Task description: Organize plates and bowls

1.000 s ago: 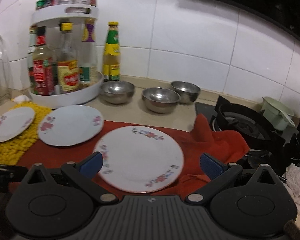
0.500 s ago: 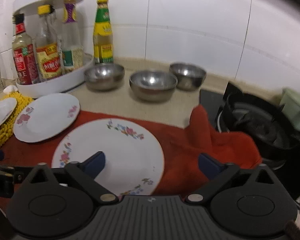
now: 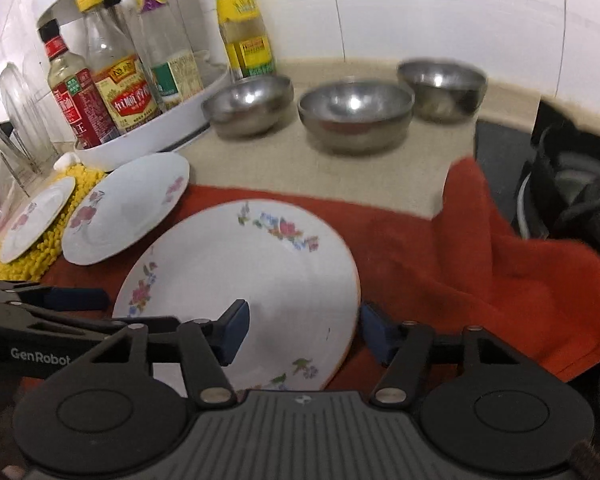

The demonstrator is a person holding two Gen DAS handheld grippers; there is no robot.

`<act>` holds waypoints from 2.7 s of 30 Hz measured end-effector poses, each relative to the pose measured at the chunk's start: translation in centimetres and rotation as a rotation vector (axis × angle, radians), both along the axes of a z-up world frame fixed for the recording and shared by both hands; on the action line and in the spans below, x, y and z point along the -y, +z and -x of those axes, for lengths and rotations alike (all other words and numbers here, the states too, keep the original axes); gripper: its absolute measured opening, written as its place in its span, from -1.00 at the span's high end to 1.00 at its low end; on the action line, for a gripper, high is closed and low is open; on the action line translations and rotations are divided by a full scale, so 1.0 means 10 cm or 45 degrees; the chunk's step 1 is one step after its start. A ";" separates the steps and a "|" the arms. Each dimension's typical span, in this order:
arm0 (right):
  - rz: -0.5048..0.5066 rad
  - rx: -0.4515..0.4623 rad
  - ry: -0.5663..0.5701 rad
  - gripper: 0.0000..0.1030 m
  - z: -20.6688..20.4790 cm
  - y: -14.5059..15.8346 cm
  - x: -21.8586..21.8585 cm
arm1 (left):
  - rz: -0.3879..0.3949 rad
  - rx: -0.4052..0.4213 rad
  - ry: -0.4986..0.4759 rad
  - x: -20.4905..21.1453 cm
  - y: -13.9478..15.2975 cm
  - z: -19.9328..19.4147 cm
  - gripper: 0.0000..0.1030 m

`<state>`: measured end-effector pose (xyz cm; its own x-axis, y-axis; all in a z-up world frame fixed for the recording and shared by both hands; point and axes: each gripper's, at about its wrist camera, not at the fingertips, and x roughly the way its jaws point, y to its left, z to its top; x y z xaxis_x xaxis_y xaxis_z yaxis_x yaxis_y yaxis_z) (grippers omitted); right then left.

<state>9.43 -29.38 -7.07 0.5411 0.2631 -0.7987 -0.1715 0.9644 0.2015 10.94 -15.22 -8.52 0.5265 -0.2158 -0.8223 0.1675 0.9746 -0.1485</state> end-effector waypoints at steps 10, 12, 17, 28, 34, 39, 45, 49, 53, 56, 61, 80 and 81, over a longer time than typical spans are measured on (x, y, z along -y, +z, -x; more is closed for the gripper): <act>-0.049 -0.020 0.064 0.10 0.00 0.03 0.11 | 0.047 -0.024 -0.036 0.12 0.09 0.07 -0.82; -0.057 -0.015 0.063 0.10 0.03 0.08 0.11 | 0.029 -0.001 -0.055 0.13 0.14 0.11 -0.83; -0.035 0.012 0.087 0.09 0.00 0.13 0.09 | 0.066 0.004 -0.073 0.03 0.17 0.11 -0.77; 0.065 0.115 0.110 0.00 -0.31 0.35 -0.12 | 0.091 0.101 0.233 -0.82 0.38 0.05 -0.88; 0.052 0.130 0.258 -0.02 -0.70 0.28 -0.67 | 0.146 0.045 0.393 -1.23 0.26 -0.17 -0.88; 0.038 0.046 0.311 -0.02 -1.05 0.11 -1.01 | 0.180 0.029 0.434 -1.36 0.19 -0.32 -0.88; 0.002 -0.042 0.349 -0.02 -1.40 -0.11 -1.24 | 0.223 -0.007 0.453 -1.41 0.10 -0.44 -0.88; -0.017 -0.074 0.394 -0.02 -1.54 -0.21 -1.36 | 0.246 -0.010 0.454 -1.43 0.06 -0.51 -0.89; -0.045 -0.078 0.427 -0.03 -1.65 -0.28 -1.44 | 0.234 0.001 0.436 -1.38 0.05 -0.60 -0.99; -0.077 -0.084 0.450 -0.03 -1.70 -0.29 -1.51 | 0.191 -0.002 0.431 -1.31 0.05 -0.64 -0.99; -0.086 -0.102 0.497 -0.12 -1.58 -0.26 -1.58 | 0.212 -0.039 0.389 -1.26 0.09 -0.56 -0.96; -0.119 -0.165 0.492 -0.04 -1.49 -0.24 -1.44 | 0.159 0.033 0.428 -1.21 0.03 -0.60 -0.98; -0.126 -0.166 0.482 -0.03 -1.49 -0.24 -1.44 | 0.172 0.026 0.441 -1.23 0.03 -0.60 -0.98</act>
